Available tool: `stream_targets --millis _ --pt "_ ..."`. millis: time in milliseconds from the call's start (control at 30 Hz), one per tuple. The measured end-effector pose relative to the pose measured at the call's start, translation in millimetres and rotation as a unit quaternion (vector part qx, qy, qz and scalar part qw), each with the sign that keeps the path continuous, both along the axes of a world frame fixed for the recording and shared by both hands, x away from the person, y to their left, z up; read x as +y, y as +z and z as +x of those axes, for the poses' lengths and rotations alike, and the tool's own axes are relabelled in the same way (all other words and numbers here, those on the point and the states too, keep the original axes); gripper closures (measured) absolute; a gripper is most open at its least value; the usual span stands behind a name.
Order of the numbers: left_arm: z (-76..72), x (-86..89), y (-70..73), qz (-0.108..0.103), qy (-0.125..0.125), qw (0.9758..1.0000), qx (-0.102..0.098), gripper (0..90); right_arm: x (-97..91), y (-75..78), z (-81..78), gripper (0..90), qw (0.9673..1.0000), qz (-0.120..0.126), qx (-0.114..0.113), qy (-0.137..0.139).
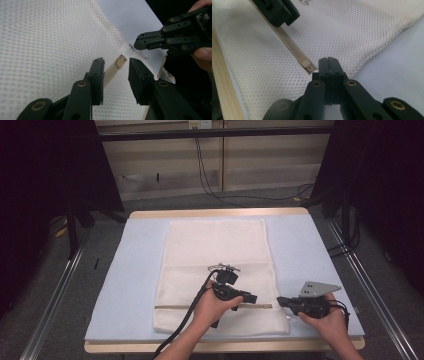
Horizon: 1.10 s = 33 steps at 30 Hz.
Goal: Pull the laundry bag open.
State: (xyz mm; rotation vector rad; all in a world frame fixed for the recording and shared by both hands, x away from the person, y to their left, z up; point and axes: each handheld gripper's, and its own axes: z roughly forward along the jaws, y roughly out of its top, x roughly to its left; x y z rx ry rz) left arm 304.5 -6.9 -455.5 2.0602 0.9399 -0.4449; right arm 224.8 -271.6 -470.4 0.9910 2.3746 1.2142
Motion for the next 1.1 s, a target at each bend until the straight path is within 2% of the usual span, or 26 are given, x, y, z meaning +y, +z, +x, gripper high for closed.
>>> stream_targets --millis 100,133,167,200,267,333,400,433,467,500,533,567,700,767,900,933,1100 --pt "0.6 -6.8 -4.6 0.020 -0.005 0.9998 0.002 63.4 -0.2 -1.4 -0.2 90.0 1.0000 -0.002 -0.001 0.001" --pt "-0.1 -9.6 -5.7 0.018 -0.002 0.9998 0.013 64.2 -0.4 -1.9 -0.3 90.0 1.0000 -0.004 0.001 0.002" --pt "0.4 -10.3 -6.6 0.020 -0.010 0.9996 0.018 65.1 -0.6 -2.5 -0.2 90.0 1.0000 -0.003 0.000 0.003" --pt "-1.1 -12.9 -6.9 0.022 -0.005 0.9995 0.020 65.0 -0.7 -2.7 -0.2 90.0 1.0000 -0.003 -0.001 0.005" --pt "-1.5 -15.9 -8.8 0.026 -0.013 0.9994 0.017 65.2 0.4 -2.8 -0.3 90.0 1.0000 -0.004 -0.002 0.004" --pt "-1.3 -20.4 -12.3 0.023 -0.010 0.9994 0.025 65.5 1.9 -3.8 0.0 90.0 0.9999 -0.011 0.000 0.007" --pt "-0.6 -23.1 -15.7 0.030 -0.014 0.9990 0.032 65.7 3.0 -5.4 0.4 90.0 0.9998 -0.016 0.005 0.010" --pt "-2.2 -26.3 -16.8 0.028 0.001 0.9988 0.040 65.8 3.2 -5.9 0.6 90.0 0.9998 -0.016 0.005 0.010" --pt "-0.9 -25.9 -17.6 0.040 -0.006 0.9985 0.036 66.6 3.3 -6.1 0.8 90.0 0.9998 -0.016 0.006 0.010" --pt "-1.5 -28.0 -18.0 0.033 0.001 0.9986 0.043 68.2 3.4 -6.1 1.0 90.0 0.9998 -0.016 0.006 0.009" --pt "-1.2 -28.7 -18.3 0.035 0.005 0.9985 0.042 68.2 3.5 -6.8 1.4 90.0 0.9998 -0.016 0.006 0.009" --pt "-1.0 -29.3 -18.8 0.039 0.001 0.9983 0.044 68.5 3.8 -7.4 1.8 90.0 0.9998 -0.017 0.008 0.011" --pt "-2.7 -35.0 -21.5 0.032 0.005 0.9974 0.064 69.9 5.4 -10.2 2.3 90.0 0.9996 -0.019 0.017 0.012" --pt "-3.0 -38.3 -22.2 0.037 0.006 0.9970 0.067 71.3 6.1 -11.1 2.3 90.0 0.9995 -0.021 0.019 0.010" --pt "-5.5 -45.4 -22.9 0.040 0.015 0.9973 0.060 73.2 6.0 -12.7 2.8 90.0 0.9996 -0.018 0.022 0.007" --pt "-4.7 -45.2 -23.8 0.039 0.006 0.9974 0.060 73.8 5.9 -12.8 2.8 90.0 0.9996 -0.018 0.022 0.007" --pt "-2.4 -46.1 -27.2 0.036 0.015 0.9966 0.073 83.2 5.1 -14.2 3.3 90.0 0.9996 -0.013 0.024 0.008"
